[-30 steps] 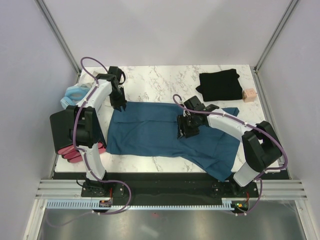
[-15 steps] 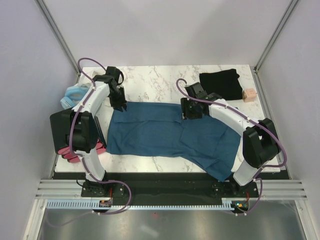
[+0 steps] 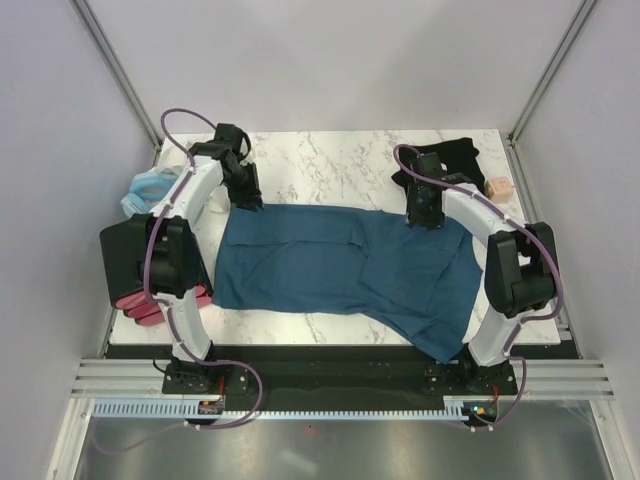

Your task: Fold and stack the t-shirts

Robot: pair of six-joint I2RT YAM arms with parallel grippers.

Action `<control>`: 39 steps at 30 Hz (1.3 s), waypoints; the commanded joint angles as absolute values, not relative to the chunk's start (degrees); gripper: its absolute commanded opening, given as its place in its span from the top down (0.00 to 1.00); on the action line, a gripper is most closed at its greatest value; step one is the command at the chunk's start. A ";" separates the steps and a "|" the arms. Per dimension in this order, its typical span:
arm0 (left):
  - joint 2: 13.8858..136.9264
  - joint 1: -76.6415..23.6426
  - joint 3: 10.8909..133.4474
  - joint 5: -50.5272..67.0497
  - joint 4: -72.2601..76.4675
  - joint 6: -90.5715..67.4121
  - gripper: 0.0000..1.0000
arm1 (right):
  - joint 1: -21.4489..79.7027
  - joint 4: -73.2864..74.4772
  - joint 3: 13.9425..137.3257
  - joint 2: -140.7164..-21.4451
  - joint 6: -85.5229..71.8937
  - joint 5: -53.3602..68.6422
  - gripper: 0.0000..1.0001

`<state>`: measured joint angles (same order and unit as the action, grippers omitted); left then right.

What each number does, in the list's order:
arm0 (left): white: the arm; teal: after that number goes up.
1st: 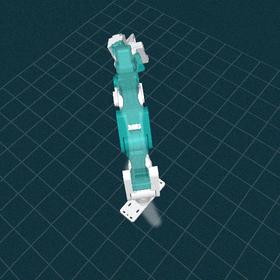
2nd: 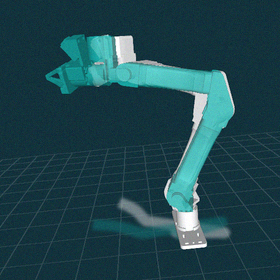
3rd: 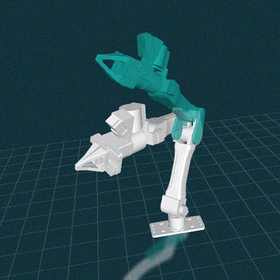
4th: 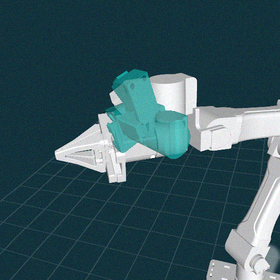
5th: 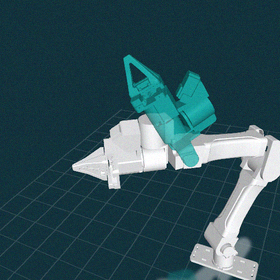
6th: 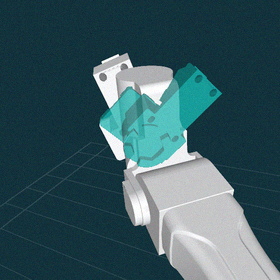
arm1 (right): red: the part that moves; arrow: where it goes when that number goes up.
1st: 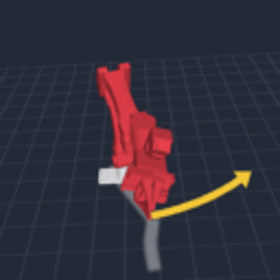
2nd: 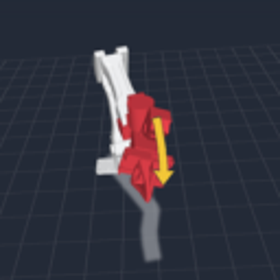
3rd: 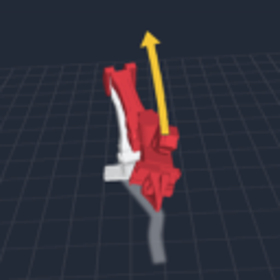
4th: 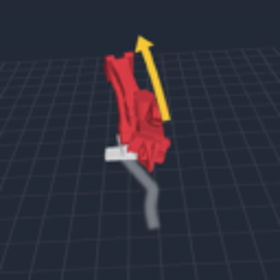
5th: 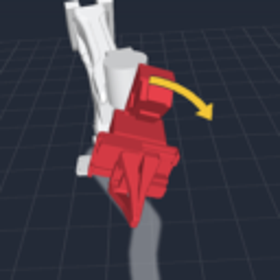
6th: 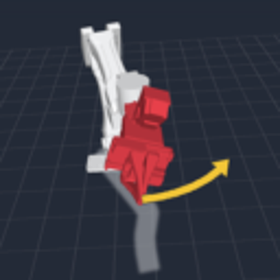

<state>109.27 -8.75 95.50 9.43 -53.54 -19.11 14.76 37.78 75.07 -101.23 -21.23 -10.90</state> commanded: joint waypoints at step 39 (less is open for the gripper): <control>139.40 -10.64 118.47 0.70 -58.62 -20.04 0.98 | -2.90 49.22 90.35 -115.49 -22.32 -21.18 0.59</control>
<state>136.29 -12.21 115.96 7.73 -56.97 -19.09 -2.22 46.35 87.74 -116.66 -21.12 -18.20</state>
